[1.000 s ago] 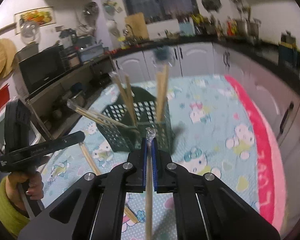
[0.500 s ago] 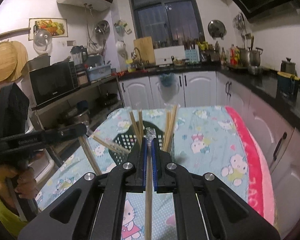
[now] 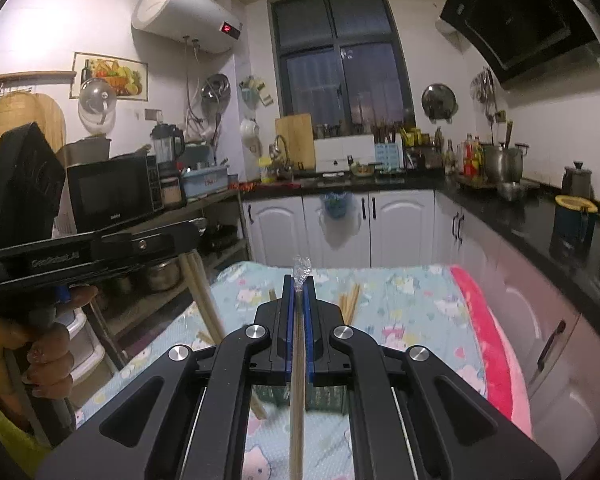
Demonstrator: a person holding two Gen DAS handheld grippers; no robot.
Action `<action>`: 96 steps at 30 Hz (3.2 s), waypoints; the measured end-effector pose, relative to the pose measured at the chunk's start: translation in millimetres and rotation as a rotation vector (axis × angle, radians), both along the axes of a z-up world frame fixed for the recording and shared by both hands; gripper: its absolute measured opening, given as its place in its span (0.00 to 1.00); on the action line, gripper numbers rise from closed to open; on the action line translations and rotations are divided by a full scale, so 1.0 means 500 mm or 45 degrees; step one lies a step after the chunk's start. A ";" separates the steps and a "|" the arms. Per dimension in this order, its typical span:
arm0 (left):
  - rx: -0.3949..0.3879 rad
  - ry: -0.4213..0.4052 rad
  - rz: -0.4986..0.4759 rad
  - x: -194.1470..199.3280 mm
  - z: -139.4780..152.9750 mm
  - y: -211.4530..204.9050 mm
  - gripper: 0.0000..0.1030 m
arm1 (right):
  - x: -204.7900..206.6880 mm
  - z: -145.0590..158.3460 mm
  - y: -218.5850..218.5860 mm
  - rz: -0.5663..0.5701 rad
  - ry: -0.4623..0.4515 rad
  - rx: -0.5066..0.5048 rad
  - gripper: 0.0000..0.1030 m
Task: Organize utensils
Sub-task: 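Lift the held chopsticks upright and carry them above the green caddy with both tools, then lower chopsticks into the caddy and open the right tool while the left tool opens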
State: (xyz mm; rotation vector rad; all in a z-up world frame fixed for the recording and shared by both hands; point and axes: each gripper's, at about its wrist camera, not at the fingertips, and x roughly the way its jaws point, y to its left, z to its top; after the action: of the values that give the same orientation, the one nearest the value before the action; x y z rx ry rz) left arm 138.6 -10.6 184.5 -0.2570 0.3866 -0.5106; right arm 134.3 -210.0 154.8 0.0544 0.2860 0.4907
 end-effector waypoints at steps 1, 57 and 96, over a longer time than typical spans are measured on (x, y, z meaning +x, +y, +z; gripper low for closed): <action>0.003 -0.010 0.000 0.001 0.007 -0.002 0.01 | 0.002 0.010 0.001 -0.005 -0.017 -0.004 0.04; 0.077 -0.009 0.283 0.165 -0.046 0.119 0.01 | 0.256 0.023 0.081 -0.054 -0.204 0.056 0.05; 0.102 0.069 0.449 0.073 -0.085 0.155 0.90 | 0.167 -0.038 0.042 -0.085 -0.051 0.004 0.67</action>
State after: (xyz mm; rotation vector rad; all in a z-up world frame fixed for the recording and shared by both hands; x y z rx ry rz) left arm 175.0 66.8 142.1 -0.2555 0.4032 -0.1417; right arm 217.7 -189.0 135.9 0.0567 0.2434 0.4254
